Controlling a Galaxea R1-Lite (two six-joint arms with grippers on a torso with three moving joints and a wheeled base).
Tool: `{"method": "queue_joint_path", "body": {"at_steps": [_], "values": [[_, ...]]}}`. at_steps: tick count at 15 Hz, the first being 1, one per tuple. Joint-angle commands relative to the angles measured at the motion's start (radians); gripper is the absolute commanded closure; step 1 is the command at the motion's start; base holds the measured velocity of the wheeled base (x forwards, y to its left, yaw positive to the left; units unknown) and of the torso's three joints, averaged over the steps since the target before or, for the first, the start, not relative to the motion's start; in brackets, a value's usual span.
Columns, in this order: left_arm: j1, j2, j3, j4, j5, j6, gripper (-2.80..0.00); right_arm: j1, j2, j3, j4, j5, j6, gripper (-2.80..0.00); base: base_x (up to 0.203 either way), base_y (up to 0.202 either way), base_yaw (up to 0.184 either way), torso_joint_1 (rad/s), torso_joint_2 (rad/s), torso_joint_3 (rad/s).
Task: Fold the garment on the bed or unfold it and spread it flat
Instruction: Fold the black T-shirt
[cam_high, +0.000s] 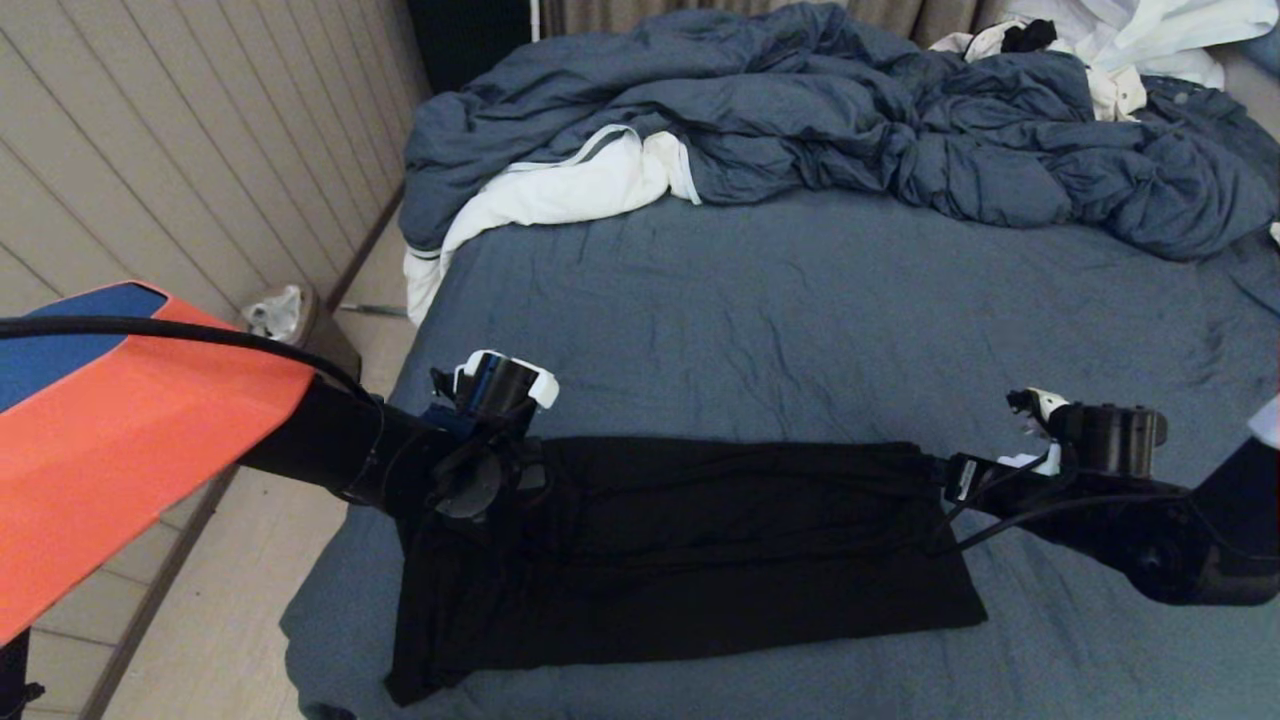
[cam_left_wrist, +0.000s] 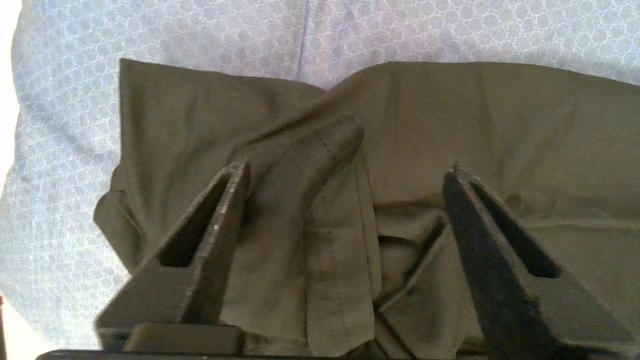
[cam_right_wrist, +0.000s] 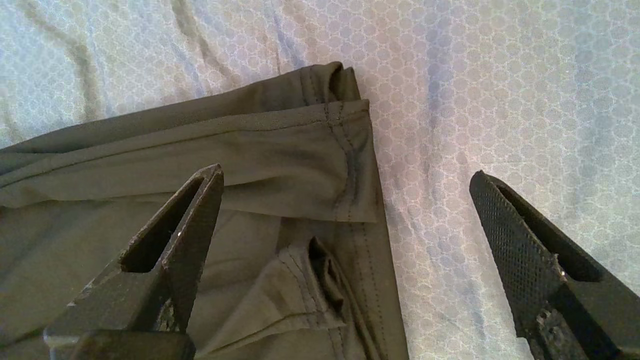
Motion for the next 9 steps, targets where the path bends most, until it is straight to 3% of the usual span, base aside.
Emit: {"method": "queue_joint_path", "body": {"at_steps": [1,2,3,9], "values": [[0.000,0.016,-0.008,-0.001,0.005,-0.001,-2.80,0.000,0.007,-0.004,-0.004,0.000,0.000,-2.80,0.000,0.000,0.000,0.000,0.00,0.000],[0.000,0.016,-0.010,-0.001,0.005,-0.001,-1.10,-0.002,0.011,-0.004,-0.006,0.000,-0.002,-2.80,0.000,0.000,0.000,0.000,0.00,0.000],[0.000,0.015,-0.014,-0.003,0.006,-0.004,0.00,0.000,0.011,-0.004,-0.009,0.001,-0.002,-2.80,0.000,0.000,0.000,0.000,0.00,0.000],[0.000,0.013,-0.017,-0.004,0.017,-0.010,0.00,-0.002,0.019,0.002,-0.043,0.000,-0.002,-2.80,0.000,0.000,0.000,0.000,0.00,0.000]]}}
